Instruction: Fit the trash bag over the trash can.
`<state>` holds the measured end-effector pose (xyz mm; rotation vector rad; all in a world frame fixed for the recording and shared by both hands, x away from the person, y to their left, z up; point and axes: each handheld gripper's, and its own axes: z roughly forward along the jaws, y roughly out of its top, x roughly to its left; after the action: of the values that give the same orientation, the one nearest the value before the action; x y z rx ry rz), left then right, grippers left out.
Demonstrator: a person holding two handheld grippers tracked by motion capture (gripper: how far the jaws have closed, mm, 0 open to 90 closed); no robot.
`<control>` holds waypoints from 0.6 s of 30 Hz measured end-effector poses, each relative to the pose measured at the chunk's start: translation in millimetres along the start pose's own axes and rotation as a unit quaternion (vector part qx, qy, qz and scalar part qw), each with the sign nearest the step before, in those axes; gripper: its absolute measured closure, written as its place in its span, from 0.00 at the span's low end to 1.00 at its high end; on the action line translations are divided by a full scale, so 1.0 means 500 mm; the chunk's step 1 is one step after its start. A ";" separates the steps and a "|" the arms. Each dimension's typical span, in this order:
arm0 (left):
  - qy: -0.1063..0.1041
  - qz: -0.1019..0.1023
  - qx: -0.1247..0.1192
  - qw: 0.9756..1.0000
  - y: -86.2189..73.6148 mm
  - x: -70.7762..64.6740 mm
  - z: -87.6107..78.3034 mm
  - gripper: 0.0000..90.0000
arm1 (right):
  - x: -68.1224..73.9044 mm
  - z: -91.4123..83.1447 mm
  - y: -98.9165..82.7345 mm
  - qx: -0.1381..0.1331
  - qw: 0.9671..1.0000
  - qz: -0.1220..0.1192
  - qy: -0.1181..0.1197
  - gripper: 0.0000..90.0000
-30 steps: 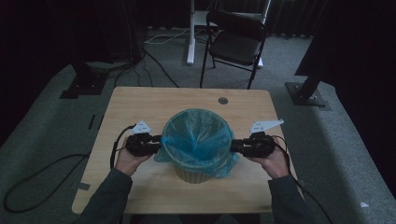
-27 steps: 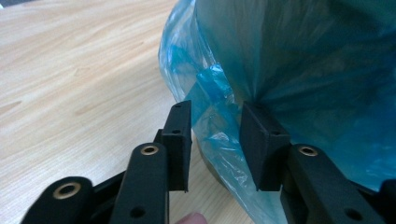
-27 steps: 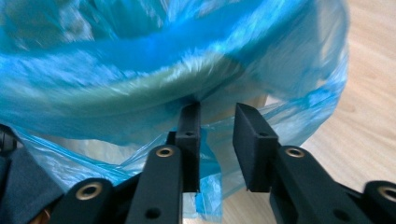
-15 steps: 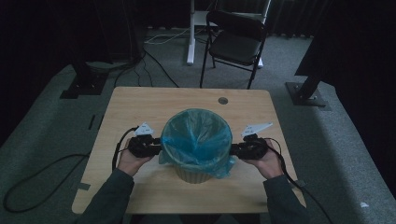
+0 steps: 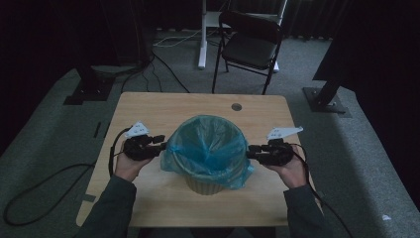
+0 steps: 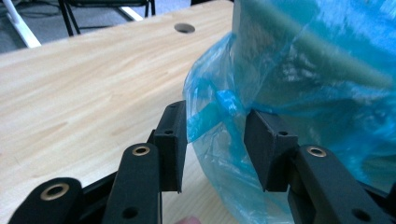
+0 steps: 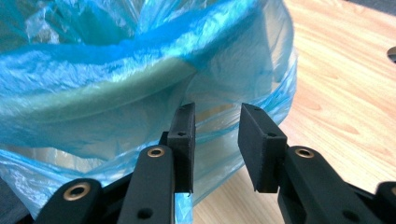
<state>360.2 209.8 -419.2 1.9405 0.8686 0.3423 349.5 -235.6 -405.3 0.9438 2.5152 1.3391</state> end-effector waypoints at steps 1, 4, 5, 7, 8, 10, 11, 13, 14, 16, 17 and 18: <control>0.001 0.001 -0.004 1.000 0.004 0.000 -0.004 0.66 | -0.001 -0.002 0.001 -0.003 1.000 0.000 -0.001 0.73; 0.003 0.001 -0.013 1.000 0.013 0.001 -0.015 0.65 | 0.000 -0.006 0.002 -0.007 1.000 0.001 -0.002 0.72; 0.005 -0.001 -0.015 1.000 0.014 0.003 -0.017 0.64 | 0.001 -0.008 0.003 -0.009 1.000 -0.002 -0.003 0.72; 0.009 -0.007 -0.013 1.000 0.013 0.008 -0.020 0.63 | 0.002 -0.010 0.004 -0.011 1.000 -0.002 -0.003 0.72; 0.010 -0.009 -0.011 1.000 0.011 0.011 -0.021 0.63 | 0.002 -0.010 0.004 -0.011 1.000 -0.002 -0.003 0.72; 0.013 -0.014 -0.013 1.000 0.006 0.017 -0.025 0.62 | 0.002 -0.012 0.004 -0.012 1.000 -0.003 -0.002 0.71; 0.013 -0.014 -0.013 1.000 0.006 0.017 -0.025 0.62 | 0.002 -0.012 0.004 -0.012 1.000 -0.003 -0.002 0.71; 0.008 -0.024 -0.031 0.999 0.006 0.022 -0.041 0.62 | 0.000 -0.014 0.002 -0.011 1.000 0.000 -0.003 0.71; 0.008 -0.024 -0.031 0.999 0.006 0.022 -0.041 0.62 | -0.001 -0.014 0.001 -0.012 1.000 0.001 -0.003 0.71; 0.003 -0.011 -0.040 0.999 0.021 0.013 -0.053 0.62 | -0.001 -0.012 0.001 -0.013 1.000 0.002 -0.002 0.71; 0.003 -0.011 -0.040 0.999 0.021 0.013 -0.053 0.62 | -0.001 -0.011 0.001 -0.013 1.000 0.001 -0.002 0.71; -0.001 -0.002 -0.048 0.999 0.035 0.004 -0.059 0.62 | 0.000 -0.010 0.001 -0.013 1.000 0.001 -0.001 0.71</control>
<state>352.6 225.4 -389.5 1.8500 0.8391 0.3730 347.8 -238.9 -401.7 0.9433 2.4899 1.3661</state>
